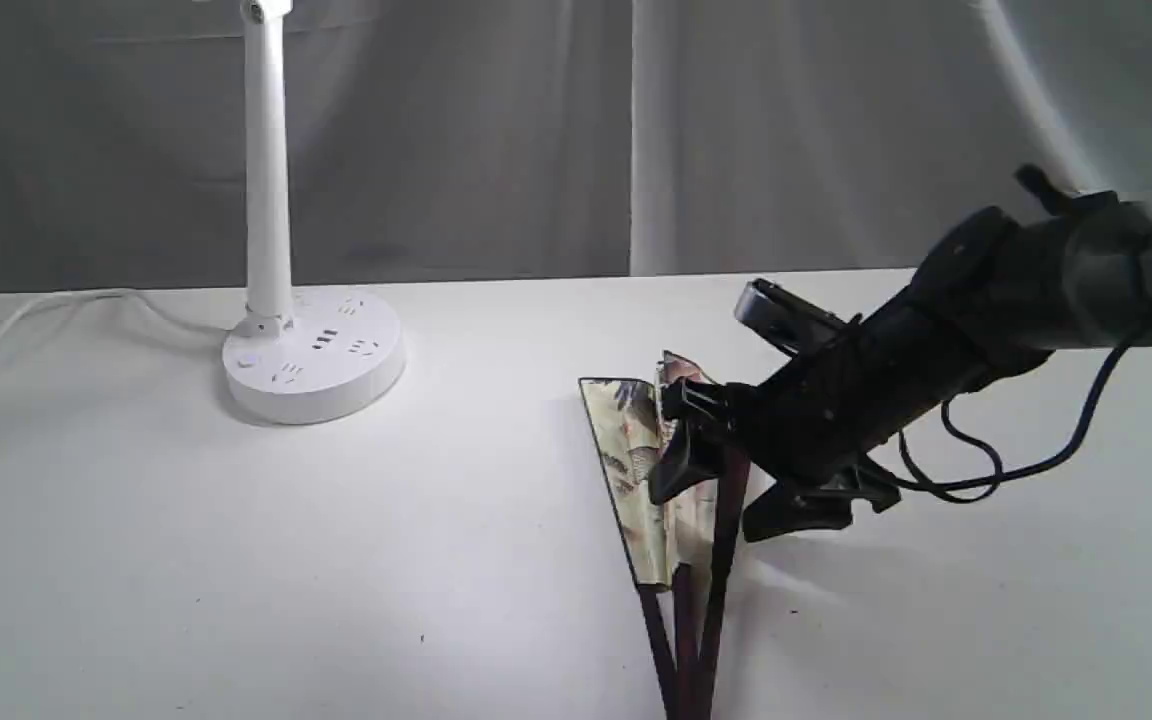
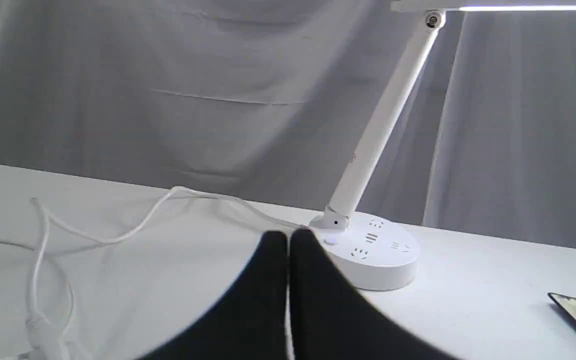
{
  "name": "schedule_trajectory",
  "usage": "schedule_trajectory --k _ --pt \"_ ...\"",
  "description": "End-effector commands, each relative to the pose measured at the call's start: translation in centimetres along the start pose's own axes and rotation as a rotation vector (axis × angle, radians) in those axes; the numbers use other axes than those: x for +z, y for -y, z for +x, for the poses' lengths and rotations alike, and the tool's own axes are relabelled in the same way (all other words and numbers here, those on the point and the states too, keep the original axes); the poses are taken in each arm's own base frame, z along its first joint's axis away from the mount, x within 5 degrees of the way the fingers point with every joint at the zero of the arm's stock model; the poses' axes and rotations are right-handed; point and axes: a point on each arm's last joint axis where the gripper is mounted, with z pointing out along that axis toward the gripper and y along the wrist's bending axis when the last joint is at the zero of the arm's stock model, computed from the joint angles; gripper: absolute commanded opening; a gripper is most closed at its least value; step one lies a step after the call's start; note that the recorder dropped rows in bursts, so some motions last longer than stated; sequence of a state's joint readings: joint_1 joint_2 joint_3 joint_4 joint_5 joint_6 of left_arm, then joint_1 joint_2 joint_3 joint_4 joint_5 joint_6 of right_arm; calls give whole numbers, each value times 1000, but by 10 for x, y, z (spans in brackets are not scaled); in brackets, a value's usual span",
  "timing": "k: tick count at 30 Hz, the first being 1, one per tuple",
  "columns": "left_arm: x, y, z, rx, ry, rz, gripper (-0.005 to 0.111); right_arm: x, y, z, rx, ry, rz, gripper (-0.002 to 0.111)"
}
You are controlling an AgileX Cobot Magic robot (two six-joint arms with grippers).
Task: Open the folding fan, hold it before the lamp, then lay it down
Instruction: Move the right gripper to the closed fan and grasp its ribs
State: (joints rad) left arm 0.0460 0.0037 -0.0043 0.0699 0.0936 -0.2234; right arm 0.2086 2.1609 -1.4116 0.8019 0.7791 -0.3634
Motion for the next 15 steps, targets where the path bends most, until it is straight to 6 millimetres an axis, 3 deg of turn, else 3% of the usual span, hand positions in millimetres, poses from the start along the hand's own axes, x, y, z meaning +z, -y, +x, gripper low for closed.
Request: schedule_trajectory --k 1,10,15 --pt "0 0 1 -22 7 1 0 6 3 1 -20 -14 2 71" --pt "0 0 1 -22 7 1 0 10 6 7 -36 -74 9 71" --pt "0 0 1 -20 7 1 0 27 16 1 45 -9 2 66"
